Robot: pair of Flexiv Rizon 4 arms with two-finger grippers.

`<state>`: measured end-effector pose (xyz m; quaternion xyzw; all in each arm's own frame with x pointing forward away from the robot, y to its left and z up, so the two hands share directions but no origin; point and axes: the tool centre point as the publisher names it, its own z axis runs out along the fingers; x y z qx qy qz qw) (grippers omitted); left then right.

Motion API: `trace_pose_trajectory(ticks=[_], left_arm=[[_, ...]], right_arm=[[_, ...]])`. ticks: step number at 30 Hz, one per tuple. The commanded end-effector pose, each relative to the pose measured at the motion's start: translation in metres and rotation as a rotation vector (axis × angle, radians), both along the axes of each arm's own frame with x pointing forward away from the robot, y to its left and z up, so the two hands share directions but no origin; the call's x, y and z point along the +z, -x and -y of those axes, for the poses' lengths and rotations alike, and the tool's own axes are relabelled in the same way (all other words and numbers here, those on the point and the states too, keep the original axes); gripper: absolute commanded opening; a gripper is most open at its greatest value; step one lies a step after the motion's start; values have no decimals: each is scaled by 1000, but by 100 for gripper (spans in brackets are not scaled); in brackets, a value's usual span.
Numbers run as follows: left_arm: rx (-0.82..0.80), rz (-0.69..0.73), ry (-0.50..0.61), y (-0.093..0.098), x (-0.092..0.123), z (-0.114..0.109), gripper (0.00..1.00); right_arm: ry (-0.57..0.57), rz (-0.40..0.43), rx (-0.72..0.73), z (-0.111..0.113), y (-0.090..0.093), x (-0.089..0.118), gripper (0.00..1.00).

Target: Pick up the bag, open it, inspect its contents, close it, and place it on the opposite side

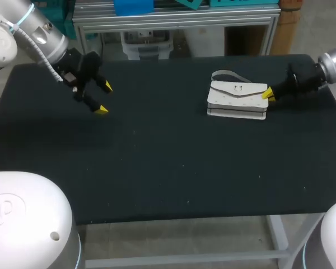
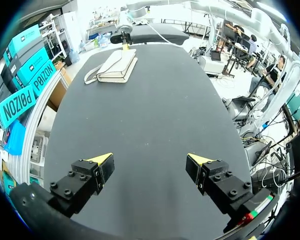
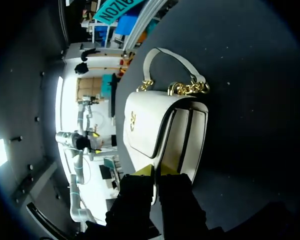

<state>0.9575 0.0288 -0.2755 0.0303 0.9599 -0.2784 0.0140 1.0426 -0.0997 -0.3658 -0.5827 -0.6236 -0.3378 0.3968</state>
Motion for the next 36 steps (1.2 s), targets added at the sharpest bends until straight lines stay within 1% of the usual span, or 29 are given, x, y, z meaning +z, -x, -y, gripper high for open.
trace_pose_trajectory(ticks=[1,6,7,10,15,18,23,26,30,34,36], left_arm=[[-3,-2,2,-1,0,0,100],[-3,-2,2,-1,0,0,100],[-8,4,10,-2,-3,1,100],[-11,6,8,-2,-8,6,100],[-10,10,19,-2,-9,9,100],[-4,17,28,-5,-9,9,100],[4,31,33,-7,-10,9,100],[2,38,32,-7,-14,11,100],[2,45,31,-7,-20,13,100],[2,53,70,-8,-25,13,100],[8,56,59,-8,-29,15,100]], right_arm=[[-6,-126,243,2,-6,-1,0],[-6,-126,243,2,-6,-1,0],[10,-128,256,-2,-6,-1,0],[-11,-127,313,-23,-2,-5,0],[-49,-139,398,-55,7,-14,0],[-59,-137,429,-69,15,-13,0],[-55,-121,467,-83,27,-5,0],[-53,-119,496,-92,34,-2,0],[-56,-118,526,-105,43,-2,0],[-58,-115,531,-113,50,-4,0],[-71,-112,532,-118,54,-5,0]])
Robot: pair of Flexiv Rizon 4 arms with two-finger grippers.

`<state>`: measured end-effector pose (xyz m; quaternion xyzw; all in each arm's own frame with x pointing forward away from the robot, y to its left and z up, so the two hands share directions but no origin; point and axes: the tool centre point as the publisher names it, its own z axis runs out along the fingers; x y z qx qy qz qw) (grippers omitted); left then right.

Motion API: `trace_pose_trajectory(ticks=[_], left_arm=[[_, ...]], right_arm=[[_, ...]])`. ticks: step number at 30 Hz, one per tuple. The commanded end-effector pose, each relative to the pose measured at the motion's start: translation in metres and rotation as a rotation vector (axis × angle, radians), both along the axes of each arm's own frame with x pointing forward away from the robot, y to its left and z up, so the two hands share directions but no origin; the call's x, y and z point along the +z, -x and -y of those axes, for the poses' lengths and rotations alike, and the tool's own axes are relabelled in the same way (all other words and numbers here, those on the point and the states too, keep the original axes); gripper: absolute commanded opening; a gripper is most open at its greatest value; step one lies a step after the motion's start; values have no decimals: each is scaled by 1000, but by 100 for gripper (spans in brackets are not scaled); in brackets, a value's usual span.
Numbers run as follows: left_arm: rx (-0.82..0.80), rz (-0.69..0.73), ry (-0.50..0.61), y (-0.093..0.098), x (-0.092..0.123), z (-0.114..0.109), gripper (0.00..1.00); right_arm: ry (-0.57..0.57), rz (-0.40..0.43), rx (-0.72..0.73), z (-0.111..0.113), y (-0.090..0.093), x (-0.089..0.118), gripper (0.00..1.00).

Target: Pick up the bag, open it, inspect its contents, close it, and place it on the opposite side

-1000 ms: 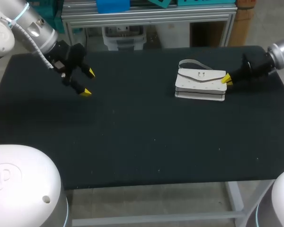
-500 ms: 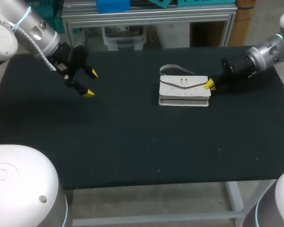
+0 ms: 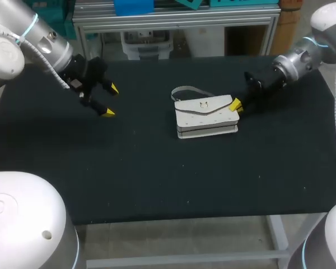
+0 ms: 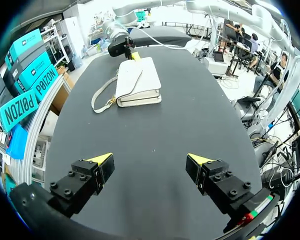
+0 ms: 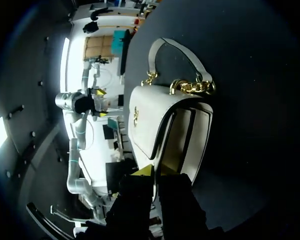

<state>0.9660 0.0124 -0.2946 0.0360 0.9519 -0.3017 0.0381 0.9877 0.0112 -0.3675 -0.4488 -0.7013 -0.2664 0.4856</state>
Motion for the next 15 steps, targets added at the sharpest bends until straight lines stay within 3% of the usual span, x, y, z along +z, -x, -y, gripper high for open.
trace_pose_trajectory(ticks=[1,15], left_arm=[[5,-2,11,0,-11,0,100],[18,-24,-7,-2,-17,2,100]], right_arm=[[6,-63,159,-9,0,-4,0],[1,-44,129,-46,22,-9,0]])
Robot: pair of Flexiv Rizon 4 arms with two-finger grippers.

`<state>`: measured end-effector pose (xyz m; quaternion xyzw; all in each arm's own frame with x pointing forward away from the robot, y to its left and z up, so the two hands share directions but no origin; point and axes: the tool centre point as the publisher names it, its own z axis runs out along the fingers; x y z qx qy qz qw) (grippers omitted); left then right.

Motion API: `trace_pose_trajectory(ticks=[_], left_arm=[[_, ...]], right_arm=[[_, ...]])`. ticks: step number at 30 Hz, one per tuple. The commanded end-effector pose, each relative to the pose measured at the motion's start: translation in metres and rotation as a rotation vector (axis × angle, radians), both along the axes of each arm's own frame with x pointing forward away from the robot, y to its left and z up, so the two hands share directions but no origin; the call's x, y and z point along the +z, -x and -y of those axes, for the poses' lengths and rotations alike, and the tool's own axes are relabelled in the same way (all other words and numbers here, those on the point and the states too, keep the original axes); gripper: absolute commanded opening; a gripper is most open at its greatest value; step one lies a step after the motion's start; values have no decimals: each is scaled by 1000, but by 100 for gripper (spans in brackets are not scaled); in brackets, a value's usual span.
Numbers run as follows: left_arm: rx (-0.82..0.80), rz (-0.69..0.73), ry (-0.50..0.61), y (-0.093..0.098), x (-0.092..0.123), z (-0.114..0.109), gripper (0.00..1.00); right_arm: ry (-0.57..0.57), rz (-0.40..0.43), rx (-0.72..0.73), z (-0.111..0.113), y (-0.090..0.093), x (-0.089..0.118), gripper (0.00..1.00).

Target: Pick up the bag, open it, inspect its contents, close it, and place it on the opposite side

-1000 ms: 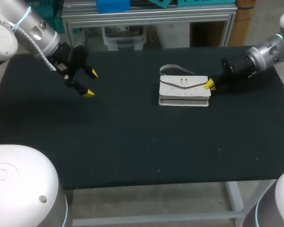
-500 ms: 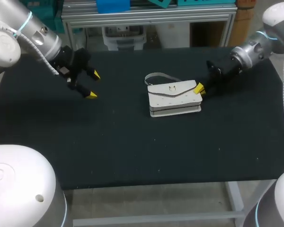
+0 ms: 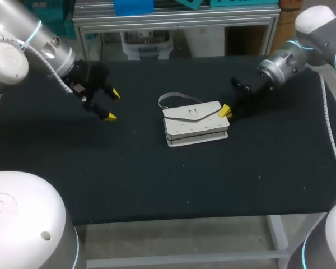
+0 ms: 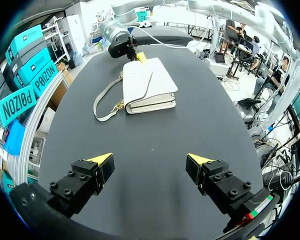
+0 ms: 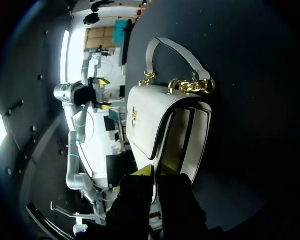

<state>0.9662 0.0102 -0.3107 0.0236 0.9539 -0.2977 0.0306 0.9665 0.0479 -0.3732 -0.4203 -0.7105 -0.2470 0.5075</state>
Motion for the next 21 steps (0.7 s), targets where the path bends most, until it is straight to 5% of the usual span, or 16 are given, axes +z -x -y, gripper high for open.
trace_pose_trajectory(ticks=[1,21], left_arm=[[-2,-2,1,-1,-1,0,100],[-2,-2,1,-1,-1,0,100]], right_arm=[[14,-14,41,-12,3,-3,0],[177,91,-247,-47,34,7,0]])
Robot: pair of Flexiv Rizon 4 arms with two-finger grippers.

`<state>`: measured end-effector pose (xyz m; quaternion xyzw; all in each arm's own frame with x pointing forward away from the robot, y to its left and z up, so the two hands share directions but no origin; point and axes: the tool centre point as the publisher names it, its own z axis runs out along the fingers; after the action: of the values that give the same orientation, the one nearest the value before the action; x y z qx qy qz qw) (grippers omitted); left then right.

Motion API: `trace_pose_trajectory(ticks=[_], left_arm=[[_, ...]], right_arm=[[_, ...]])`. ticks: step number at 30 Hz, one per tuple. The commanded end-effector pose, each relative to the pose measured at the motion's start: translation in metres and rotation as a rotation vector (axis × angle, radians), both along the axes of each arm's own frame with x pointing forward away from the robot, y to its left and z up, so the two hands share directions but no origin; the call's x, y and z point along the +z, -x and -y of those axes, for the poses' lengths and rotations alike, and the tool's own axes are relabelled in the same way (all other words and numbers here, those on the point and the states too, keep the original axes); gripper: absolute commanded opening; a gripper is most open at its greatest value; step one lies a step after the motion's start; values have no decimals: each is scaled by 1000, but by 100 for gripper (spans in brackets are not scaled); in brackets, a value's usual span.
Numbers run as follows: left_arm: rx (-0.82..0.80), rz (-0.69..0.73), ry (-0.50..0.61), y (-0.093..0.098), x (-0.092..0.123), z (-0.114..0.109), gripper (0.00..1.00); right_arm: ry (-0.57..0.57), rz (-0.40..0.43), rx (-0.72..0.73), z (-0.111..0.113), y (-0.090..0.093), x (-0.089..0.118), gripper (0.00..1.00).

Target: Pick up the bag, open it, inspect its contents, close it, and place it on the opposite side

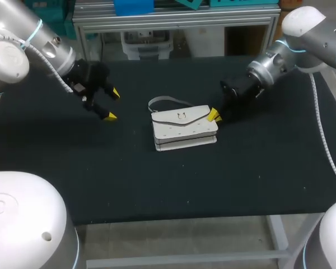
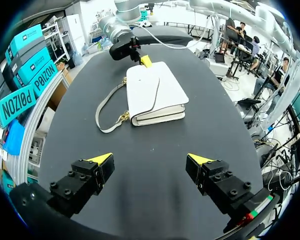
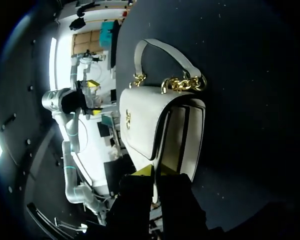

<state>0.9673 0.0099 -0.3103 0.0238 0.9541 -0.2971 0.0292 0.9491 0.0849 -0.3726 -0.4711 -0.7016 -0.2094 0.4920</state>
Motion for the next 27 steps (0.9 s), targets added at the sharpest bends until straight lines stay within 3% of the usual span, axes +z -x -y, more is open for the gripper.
trace_pose_trajectory(ticks=[1,14,27], left_arm=[[0,1,3,0,-1,0,100],[0,1,3,0,-1,0,100],[0,1,3,0,-1,0,100]], right_arm=[[80,153,-200,-11,18,7,0],[76,160,-270,-34,27,-5,0],[56,134,-259,-47,20,-13,0]])
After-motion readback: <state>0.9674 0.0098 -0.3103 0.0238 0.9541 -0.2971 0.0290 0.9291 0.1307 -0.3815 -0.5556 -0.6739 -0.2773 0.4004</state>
